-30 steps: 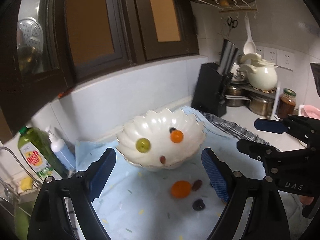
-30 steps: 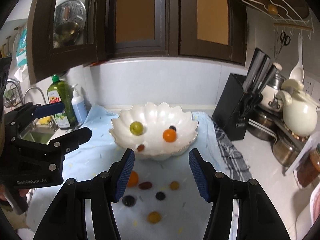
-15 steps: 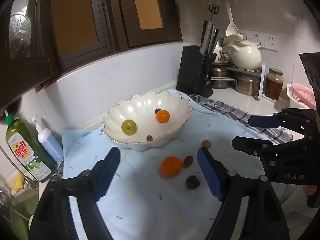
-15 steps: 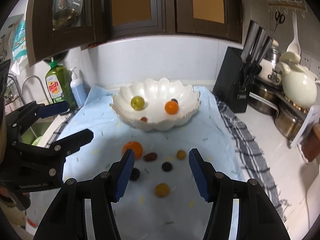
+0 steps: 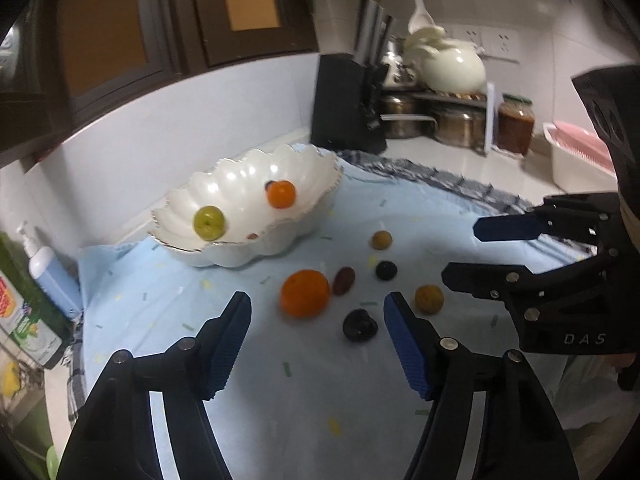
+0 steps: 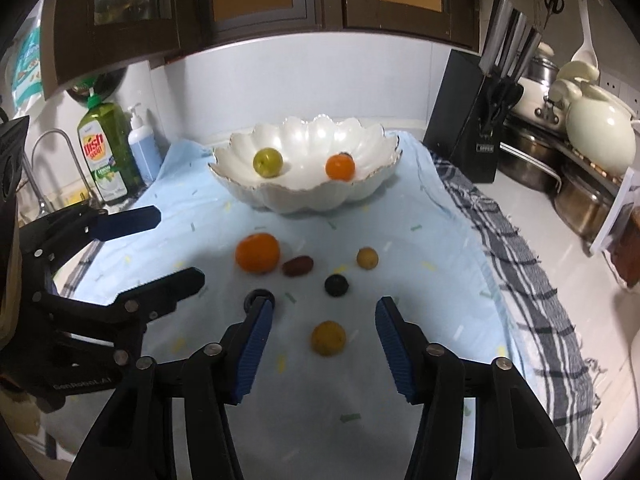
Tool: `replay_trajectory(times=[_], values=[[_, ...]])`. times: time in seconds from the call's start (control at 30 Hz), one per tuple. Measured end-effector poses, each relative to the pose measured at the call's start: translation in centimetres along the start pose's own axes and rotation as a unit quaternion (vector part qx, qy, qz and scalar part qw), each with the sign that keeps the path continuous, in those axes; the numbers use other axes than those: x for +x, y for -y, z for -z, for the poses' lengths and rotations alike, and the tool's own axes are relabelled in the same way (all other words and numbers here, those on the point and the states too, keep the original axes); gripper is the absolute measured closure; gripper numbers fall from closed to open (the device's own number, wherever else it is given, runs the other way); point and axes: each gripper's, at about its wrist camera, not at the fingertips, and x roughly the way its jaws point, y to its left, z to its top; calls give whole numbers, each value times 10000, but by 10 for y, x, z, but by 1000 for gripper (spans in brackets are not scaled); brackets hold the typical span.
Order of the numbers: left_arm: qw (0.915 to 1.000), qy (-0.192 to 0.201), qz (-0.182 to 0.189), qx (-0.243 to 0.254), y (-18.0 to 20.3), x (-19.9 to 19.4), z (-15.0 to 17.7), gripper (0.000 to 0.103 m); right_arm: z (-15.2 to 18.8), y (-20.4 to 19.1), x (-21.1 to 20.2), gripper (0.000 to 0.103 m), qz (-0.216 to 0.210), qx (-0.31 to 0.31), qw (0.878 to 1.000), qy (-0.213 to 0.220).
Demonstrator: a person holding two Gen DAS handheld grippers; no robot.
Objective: Organize fruits
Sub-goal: 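Grasp a small yellow fruit with the right gripper while the left grasps a black plum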
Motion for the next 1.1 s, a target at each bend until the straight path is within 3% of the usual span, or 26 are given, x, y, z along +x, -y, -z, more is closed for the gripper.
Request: replay_trajectory(times=[0.27, 0.87, 1.1], values=[[9990, -241, 256, 272, 8, 26, 12, 45, 11, 3, 21, 58, -41, 81, 9995, -289], [9941, -795, 722, 120, 12, 72, 16, 56, 18, 12, 54, 67, -248, 287, 9970, -678], [9924, -937, 794, 20, 12, 80, 16, 72, 18, 15, 63, 74, -342, 369, 9957, -783]])
